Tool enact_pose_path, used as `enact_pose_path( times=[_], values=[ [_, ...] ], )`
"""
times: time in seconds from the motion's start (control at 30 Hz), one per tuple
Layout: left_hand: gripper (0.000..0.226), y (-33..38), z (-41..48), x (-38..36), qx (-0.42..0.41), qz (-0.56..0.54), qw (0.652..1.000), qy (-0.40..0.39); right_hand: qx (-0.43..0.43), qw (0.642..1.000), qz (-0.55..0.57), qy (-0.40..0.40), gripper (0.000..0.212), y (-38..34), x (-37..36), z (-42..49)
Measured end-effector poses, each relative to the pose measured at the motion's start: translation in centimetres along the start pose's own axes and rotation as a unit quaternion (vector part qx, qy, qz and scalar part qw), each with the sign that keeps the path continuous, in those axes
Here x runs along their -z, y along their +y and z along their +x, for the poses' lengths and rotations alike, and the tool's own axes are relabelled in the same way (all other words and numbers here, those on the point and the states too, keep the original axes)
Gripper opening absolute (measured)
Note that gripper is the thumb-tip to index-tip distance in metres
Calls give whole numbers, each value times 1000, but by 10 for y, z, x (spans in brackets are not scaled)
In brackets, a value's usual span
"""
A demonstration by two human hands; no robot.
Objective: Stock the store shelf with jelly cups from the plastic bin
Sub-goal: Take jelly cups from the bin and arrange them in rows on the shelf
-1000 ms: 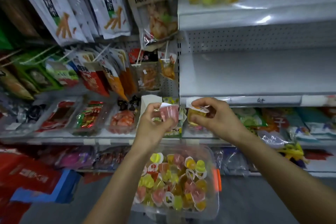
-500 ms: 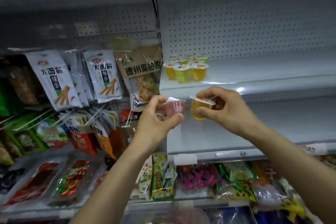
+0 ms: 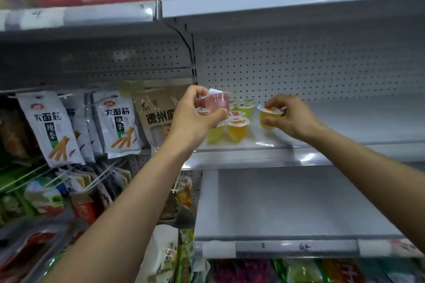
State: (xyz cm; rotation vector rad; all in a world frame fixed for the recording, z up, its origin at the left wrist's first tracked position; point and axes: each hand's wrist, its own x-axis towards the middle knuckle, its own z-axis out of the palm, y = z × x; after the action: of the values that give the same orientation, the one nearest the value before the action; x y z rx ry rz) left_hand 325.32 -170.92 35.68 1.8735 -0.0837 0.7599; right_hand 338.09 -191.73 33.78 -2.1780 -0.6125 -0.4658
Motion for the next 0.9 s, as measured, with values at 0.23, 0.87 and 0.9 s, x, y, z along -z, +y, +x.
enact_pose_path(
  times=[0.23,0.87,0.9],
  values=[
    [42,-3,22,-20,5,5,1000,17,14,998,-20,-64,31,24,-25,40],
    [44,10,26,-64,-39,39,998,35,120,965,233,-30,36,-24,12,11],
    [46,13,23,-68,-41,34,998,30,116,959,251,-61,36,-30,13,7]
  ],
)
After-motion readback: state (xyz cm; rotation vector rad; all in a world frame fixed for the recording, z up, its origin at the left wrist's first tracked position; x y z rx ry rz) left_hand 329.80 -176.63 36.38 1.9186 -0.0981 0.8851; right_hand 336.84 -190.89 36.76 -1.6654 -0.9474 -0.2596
